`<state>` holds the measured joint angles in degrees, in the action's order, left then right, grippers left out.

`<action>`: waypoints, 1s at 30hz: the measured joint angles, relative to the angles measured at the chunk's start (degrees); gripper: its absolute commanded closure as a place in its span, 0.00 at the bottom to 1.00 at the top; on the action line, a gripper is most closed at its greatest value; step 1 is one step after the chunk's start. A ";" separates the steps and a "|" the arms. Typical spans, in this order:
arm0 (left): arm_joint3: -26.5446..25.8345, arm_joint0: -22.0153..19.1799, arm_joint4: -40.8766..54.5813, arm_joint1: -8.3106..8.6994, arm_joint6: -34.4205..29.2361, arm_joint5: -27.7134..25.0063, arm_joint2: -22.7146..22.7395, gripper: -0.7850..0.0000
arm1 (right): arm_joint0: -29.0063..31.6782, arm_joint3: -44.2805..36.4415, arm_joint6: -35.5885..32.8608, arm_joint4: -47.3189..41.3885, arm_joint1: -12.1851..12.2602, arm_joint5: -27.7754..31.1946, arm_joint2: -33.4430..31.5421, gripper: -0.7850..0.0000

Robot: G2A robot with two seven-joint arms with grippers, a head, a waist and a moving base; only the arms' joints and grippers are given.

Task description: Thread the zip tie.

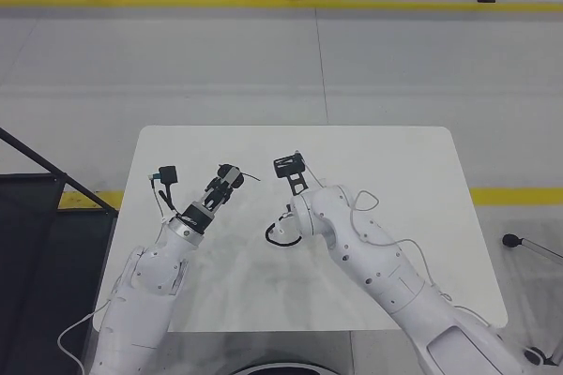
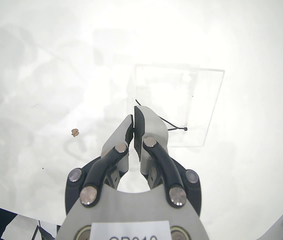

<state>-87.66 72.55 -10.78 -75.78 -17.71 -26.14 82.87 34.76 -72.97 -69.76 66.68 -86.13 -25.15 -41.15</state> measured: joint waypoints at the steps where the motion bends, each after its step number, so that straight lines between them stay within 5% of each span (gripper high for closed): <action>1: 0.00 0.00 0.00 0.00 0.00 0.00 0.00 1.00 | 0.17 -0.11 -0.08 0.27 -0.06 -0.02 -0.13 1.00; 12: 0.00 0.00 0.00 0.00 0.00 0.00 0.00 1.00 | 1.65 -1.03 -0.87 2.65 -0.61 0.13 -1.33 0.88; 30: 0.00 0.00 0.00 0.00 0.00 0.00 0.00 1.00 | 4.64 -4.87 -0.64 6.67 -1.18 -0.01 -4.50 1.00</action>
<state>-87.66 72.55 -10.78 -75.78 -17.71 -26.14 82.87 39.40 -77.84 -70.40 73.35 -87.31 -25.17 -45.65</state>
